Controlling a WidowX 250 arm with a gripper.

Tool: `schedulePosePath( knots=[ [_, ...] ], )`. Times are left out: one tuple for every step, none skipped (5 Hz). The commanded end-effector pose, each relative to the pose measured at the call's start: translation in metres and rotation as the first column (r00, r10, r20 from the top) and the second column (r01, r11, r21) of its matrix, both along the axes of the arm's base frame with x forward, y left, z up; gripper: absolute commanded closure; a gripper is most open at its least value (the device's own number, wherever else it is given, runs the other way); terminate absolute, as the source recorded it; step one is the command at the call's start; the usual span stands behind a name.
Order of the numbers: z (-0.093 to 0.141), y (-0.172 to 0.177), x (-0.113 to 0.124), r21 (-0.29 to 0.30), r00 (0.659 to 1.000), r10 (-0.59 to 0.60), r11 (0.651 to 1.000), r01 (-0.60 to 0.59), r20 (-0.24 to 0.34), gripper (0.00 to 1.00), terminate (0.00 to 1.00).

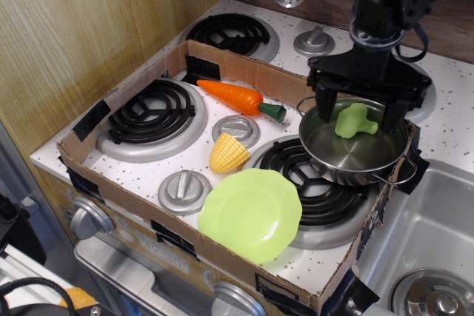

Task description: Take broccoli out of pan

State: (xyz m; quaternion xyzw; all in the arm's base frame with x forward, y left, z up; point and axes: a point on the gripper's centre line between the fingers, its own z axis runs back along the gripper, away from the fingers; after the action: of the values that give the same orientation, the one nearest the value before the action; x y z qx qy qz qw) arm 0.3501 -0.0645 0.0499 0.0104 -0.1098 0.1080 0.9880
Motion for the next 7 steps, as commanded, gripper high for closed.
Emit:
schedulePosePath(
  knots=[
    [0.001,0.008,0.01,-0.021,0.998,0.0,1.0,0.001,0.055,0.0,0.0],
    [-0.001,0.008,0.009,0.012,0.993,0.007,1.0,-0.008,0.121,0.0,0.0],
    [0.0,0.008,0.008,0.053,0.975,0.044,0.997,-0.057,0.219,0.0,0.0],
    [0.0,0.007,0.009,0.055,0.968,0.063,0.995,-0.079,0.244,0.0,0.0],
    [0.001,0.005,0.007,0.057,0.963,0.075,0.994,-0.093,0.258,1.0,0.0],
    [0.003,0.0,0.006,0.06,0.961,0.092,0.992,-0.112,0.26,1.0,0.0],
    [0.008,-0.004,0.005,0.05,0.962,0.116,0.99,-0.132,0.248,1.0,0.0]
  ],
)
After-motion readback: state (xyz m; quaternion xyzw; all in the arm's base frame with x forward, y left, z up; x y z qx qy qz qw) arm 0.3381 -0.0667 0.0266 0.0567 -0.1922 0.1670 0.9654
